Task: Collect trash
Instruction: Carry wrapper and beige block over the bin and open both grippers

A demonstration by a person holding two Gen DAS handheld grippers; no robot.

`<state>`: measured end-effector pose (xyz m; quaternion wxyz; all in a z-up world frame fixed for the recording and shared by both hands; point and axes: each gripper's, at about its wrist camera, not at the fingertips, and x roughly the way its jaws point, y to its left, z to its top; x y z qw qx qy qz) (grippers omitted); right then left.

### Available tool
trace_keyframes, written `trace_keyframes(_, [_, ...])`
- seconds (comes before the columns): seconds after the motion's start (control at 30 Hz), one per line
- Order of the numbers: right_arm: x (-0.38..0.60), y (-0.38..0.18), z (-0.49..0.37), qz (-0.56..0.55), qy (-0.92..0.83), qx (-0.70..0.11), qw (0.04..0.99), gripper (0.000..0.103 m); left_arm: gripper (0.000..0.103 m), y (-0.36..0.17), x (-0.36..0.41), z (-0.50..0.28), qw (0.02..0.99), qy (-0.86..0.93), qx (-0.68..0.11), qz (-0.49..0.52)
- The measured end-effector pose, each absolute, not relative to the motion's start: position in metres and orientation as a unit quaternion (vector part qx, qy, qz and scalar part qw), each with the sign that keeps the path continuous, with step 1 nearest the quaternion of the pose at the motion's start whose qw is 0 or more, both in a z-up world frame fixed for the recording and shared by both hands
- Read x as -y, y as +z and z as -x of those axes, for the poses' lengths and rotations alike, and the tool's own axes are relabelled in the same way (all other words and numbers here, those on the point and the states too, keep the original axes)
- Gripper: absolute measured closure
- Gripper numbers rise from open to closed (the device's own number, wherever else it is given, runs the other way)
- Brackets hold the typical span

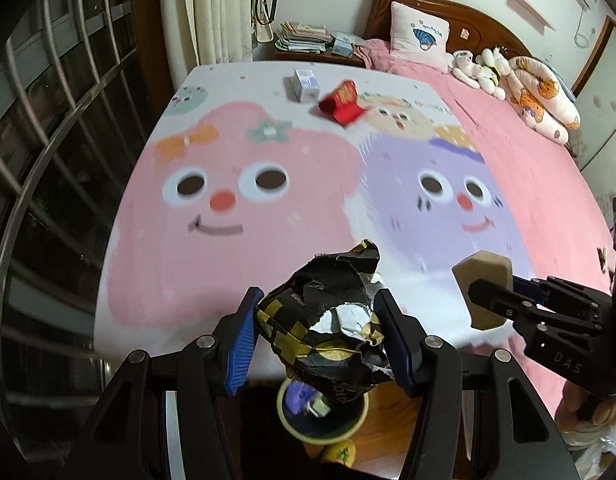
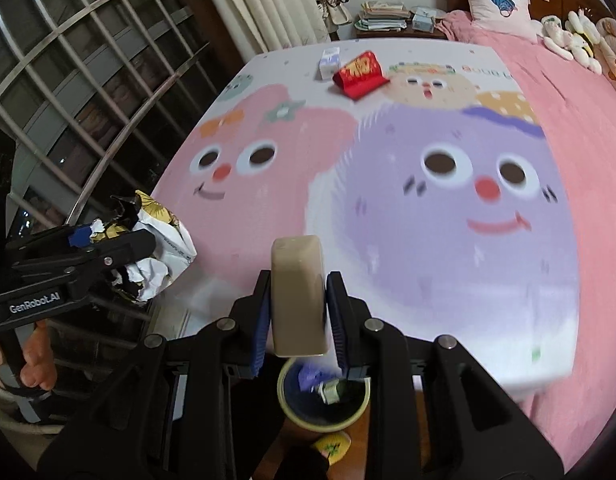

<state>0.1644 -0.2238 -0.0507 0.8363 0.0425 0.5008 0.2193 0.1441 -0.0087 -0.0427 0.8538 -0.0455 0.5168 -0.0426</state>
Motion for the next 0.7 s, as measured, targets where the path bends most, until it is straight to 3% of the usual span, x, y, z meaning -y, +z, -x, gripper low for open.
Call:
trace_keyframes(0.23, [0.246, -0.080, -0.097, -0.043, 0.222, -0.532, 0.816, 0.080, 0.046, -0.069, 0.035, -0.075, 0.837, -0.038, -0.545, 0.025])
trace_keyframes(0.7, [0.227, -0.200, -0.048, -0.043, 0.202, -0.607, 0.767, 0.079, 0.046, -0.185, 0.042, -0.044, 0.784, -0.044, -0.619, -0.008])
